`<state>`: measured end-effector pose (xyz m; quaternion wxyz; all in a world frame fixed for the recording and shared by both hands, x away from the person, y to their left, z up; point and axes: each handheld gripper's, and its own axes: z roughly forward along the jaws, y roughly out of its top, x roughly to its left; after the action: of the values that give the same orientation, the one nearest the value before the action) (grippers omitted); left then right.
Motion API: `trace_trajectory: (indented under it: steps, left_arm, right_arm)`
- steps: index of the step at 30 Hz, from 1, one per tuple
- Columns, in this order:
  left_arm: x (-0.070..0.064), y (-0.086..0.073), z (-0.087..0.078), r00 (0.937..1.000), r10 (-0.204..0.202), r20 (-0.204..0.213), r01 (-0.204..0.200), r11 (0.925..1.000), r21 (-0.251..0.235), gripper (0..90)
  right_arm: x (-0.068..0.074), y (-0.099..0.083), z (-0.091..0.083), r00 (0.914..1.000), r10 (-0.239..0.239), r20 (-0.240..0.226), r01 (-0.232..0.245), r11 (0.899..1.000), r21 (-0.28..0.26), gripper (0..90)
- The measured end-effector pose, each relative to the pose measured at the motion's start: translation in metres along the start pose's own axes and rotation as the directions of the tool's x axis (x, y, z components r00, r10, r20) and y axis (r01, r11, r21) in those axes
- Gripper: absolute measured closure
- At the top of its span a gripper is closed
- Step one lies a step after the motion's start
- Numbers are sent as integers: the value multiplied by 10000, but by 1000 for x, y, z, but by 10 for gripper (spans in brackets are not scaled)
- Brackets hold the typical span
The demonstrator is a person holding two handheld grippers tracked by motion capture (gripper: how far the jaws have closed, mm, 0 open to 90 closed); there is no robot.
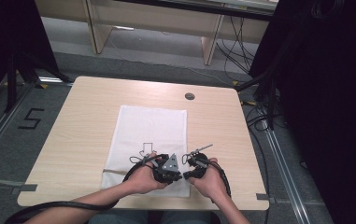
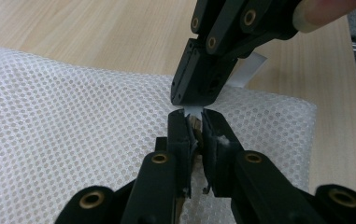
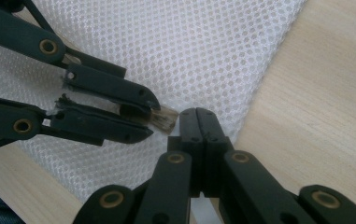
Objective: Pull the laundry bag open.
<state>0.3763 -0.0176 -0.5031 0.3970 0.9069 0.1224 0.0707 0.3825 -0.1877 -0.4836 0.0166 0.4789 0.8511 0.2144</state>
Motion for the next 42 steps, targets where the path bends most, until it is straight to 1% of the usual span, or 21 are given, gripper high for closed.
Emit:
trace_trajectory:
  steps: [2, 3, 6, 7, 8, 9, 10, 11, 12, 13, 18, 19, 23, 28, 30, 32, 33, 36, 37, 40, 42]
  left_arm:
    - [2, 1, -2, 9993, 366, 75, -368, 9990, 271, 817]
    - [0, 1, -1, 9999, 114, 25, -114, 9999, 41, 817]
    - [0, 0, -1, 10000, 21, 34, -21, 10000, -28, 817]
    - [0, 1, -2, 10000, -22, 41, 22, 10000, -6, 817]
    - [1, 1, -3, 10000, -57, 50, 57, 10000, 29, 817]
    - [1, 1, -3, 10000, -57, 50, 57, 10000, 29, 817]
    - [1, 1, -4, 10000, -37, 58, 37, 10000, 31, 817]
    - [3, 2, -6, 9998, 191, 97, -193, 9996, 206, 817]
    - [2, 2, -6, 10000, -68, 58, 68, 10000, 12, 817]
    - [2, 1, -6, 9999, -86, 98, 85, 9999, 65, 817]
    - [1, 1, -6, 9999, -92, 97, 91, 9999, 67, 817]
    - [1, 1, -6, 9999, -76, 95, 75, 9999, 74, 817]
    - [2, 0, -9, 9998, -118, 131, 116, 9999, 109, 817]
    - [4, 0, -11, 9999, 114, 122, -116, 9998, 130, 817]
    - [3, -1, -12, 9999, -97, 129, 95, 9999, 106, 817]
    - [4, -1, -14, 9999, -32, 133, 31, 10000, 67, 817]
    - [4, -2, -15, 9998, -145, 126, 144, 9999, 86, 817]
    - [5, -3, -17, 9999, -116, 103, 114, 9999, 125, 817]
    - [5, -3, -18, 9998, -158, 138, 157, 9998, 76, 817]
    - [5, -3, -19, 9998, -110, 137, 109, 9999, 94, 817]
    - [5, -4, -21, 9997, -211, 140, 210, 9998, 70, 817]
  right_arm:
    - [1, 0, 0, 9999, -155, 8, 155, 9999, -35, 900]
    - [2, 0, 0, 10000, -28, 91, 28, 10000, 23, 900]
    - [4, 1, 0, 9998, -32, 171, 30, 9999, 119, 900]
    - [2, 1, 0, 9996, -228, 165, 227, 9997, 46, 900]
    - [3, 1, 0, 9999, -69, 157, 68, 10000, 61, 900]
    - [3, 1, 0, 9999, -69, 157, 68, 10000, 61, 900]
    - [4, 0, 0, 9999, 89, 143, -90, 9999, 102, 900]
    - [4, 0, 0, 9999, 97, 140, -98, 9999, 98, 900]
    - [4, 0, 0, 9999, 97, 140, -98, 9999, 98, 900]
    - [3, 1, 0, 9999, 19, 103, -20, 10000, 56, 900]
    - [3, 0, 0, 9999, -56, 121, 56, 10000, 9, 900]
    - [4, 0, 0, 9998, 110, 134, -112, 9999, 105, 900]
    - [3, 0, 0, 9999, 101, 119, -102, 9999, 103, 900]
    - [3, 0, 0, 9999, 64, 124, -65, 9999, 95, 900]
    - [3, 1, 0, 9999, 76, 132, -78, 9999, 98, 900]
    - [3, 0, 0, 9998, 123, 127, -125, 9999, 108, 900]
    - [3, 0, 0, 9998, 123, 127, -125, 9999, 108, 900]
    - [3, 1, 0, 9998, 153, 143, -155, 9998, 136, 900]
    - [2, 1, 0, 9999, 16, 105, -17, 10000, 52, 900]
    - [2, 0, 0, 9999, 7, 105, -7, 10000, 44, 900]
    - [2, 0, 0, 9999, 9, 102, -10, 10000, 45, 900]
